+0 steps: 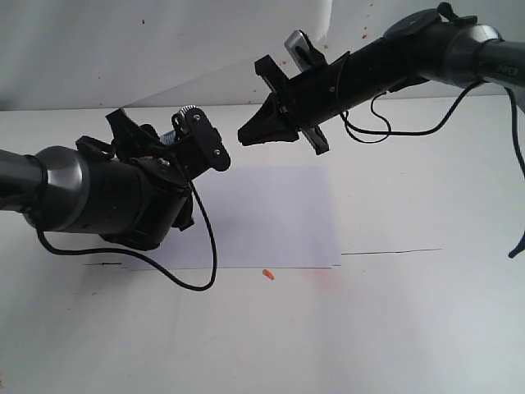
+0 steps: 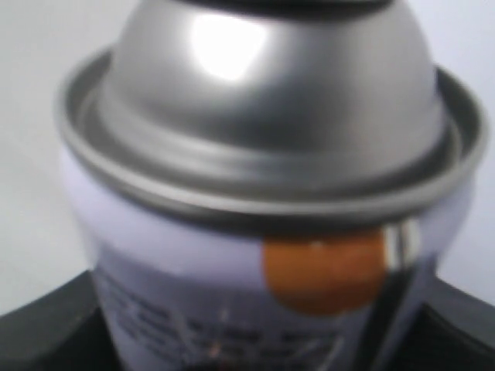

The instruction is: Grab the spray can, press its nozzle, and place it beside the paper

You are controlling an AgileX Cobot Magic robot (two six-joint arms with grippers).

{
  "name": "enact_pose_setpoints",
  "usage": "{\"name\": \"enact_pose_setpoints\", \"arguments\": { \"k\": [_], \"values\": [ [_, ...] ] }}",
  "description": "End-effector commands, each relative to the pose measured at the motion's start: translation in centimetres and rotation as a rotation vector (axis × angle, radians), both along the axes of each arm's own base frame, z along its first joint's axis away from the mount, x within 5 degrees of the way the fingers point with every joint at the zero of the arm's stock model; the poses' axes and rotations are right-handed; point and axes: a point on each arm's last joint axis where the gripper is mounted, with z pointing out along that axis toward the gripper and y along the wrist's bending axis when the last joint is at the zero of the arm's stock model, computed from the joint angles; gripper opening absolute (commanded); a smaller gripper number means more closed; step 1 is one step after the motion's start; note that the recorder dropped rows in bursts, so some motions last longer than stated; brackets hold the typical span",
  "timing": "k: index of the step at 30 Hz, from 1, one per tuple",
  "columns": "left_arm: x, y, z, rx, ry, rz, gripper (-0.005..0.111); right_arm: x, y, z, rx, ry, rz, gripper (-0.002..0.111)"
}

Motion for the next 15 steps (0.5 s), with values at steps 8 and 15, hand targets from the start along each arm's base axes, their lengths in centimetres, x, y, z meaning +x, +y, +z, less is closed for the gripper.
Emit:
{"name": "enact_pose_setpoints", "arguments": {
  "k": [8,15],
  "values": [
    [0.18,-0.16,0.84,0.014,-0.040,-0.001,0.000,-0.09,0.19,1.04,0.062,-0.048,0.009,0.000],
    [0.18,-0.16,0.84,0.014,-0.040,-0.001,0.000,-0.05,0.50,1.36,0.098,-0.074,0.014,0.000]
  ]
}}
